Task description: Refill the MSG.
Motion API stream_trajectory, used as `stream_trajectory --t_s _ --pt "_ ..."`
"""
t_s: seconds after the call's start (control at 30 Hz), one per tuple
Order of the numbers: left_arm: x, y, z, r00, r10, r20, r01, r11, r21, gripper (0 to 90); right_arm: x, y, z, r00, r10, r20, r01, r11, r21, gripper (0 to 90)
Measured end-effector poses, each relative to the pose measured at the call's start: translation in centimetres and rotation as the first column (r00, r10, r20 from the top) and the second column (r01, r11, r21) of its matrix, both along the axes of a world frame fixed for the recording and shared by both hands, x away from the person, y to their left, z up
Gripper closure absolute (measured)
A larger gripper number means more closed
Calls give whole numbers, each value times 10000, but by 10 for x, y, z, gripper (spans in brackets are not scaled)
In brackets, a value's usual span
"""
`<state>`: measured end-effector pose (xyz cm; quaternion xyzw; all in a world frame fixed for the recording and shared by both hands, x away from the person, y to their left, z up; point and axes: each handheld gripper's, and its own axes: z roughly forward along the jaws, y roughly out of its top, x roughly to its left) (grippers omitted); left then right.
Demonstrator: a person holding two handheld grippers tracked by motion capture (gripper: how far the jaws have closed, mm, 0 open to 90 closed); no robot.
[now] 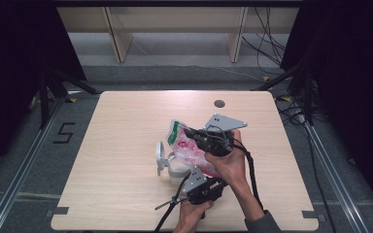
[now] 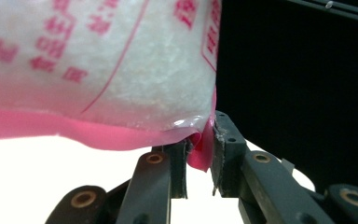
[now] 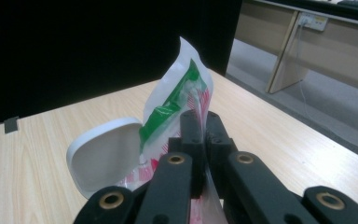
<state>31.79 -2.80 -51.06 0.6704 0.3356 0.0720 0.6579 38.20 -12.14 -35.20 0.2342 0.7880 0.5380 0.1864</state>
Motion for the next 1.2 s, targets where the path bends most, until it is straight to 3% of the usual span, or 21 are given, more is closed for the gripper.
stream_trajectory --t_s 0.13,0.17,0.27,0.37,0.43,0.47,0.5,0.53,0.57,0.67,0.7,0.77,0.87,0.9,0.93,0.97,1.0,1.03,1.1,1.13,1.2 --pt "1 1 -1 9999 -72 -119 71 9999 -90 754 0 -8 3 9993 -209 304 205 9997 163 900" --pt "0 1 -1 9997 -106 -232 101 9998 -183 748 -2 -9 4 9999 -116 -92 119 9994 312 900" --pt "-1 3 -1 9996 -116 -256 113 9999 -131 742 -2 -13 6 9997 -98 210 89 9989 456 900" --pt "-1 5 -1 9991 -63 -409 63 10000 9 725 -4 -18 9 9996 -131 267 116 9982 581 900" --pt "-1 7 -2 9991 -72 -414 72 10000 3 719 -5 -21 10 10000 4 -64 1 9974 718 900" --pt "-1 7 -2 9990 -97 -431 92 9999 -118 717 -4 -23 10 10000 44 87 -50 9971 758 900" --pt "-2 8 -2 9991 -64 -424 62 10000 -54 715 -5 -24 10 9999 71 -102 -62 9961 879 900" --pt "-2 9 -2 9991 -62 -417 62 10000 -4 713 -4 -26 11 9999 112 131 -123 9965 830 900" --pt "-2 9 -2 9991 -56 -412 57 10000 35 707 -6 -26 11 9996 7 -275 22 9943 1062 900" --pt "-2 11 -2 9993 -2 -362 11 9997 252 688 -4 -31 11 9998 174 -68 -166 9932 1149 900" --pt "0 10 -3 9995 -113 -303 117 9999 121 681 -5 -32 12 9999 117 -99 -104 9923 1231 900" --pt "0 13 -3 9993 -17 -382 34 9990 436 680 -6 -34 12 9998 41 -219 -14 9925 1224 900" --pt "3 12 -5 9993 -190 -331 200 9994 288 674 -6 -38 10 9996 197 -185 -169 9901 1397 900" --pt "2 12 -5 9993 -202 -301 212 9992 327 673 -8 -39 10 9990 -6 -457 75 9885 1513 900" --pt "1 13 -4 9994 -83 -333 100 9985 531 670 -6 -41 10 9998 127 -170 -100 9883 1519 900" --pt "1 13 -3 9994 -81 -347 102 9982 586 671 -8 -42 10 9991 139 -401 -69 9856 1690 900" --pt "1 13 -3 9994 -116 -319 134 9984 544 671 -8 -44 11 9995 173 -250 -129 9864 1638 900" --pt "1 13 -3 9995 -117 -302 133 9984 552 669 -9 -46 11 9991 157 -383 -84 9831 1830 900" --pt "1 12 -3 9996 -134 -239 147 9984 553 667 -11 -51 11 9991 239 -349 -167 9809 1939 900" --pt "0 12 -3 9996 -148 -248 165 9976 674 663 -11 -54 11 9998 157 -117 -131 9813 1918 900" --pt "0 11 -3 9992 -136 -379 163 9973 715 650 -12 -58 10 9986 226 -472 -120 9767 2141 900"
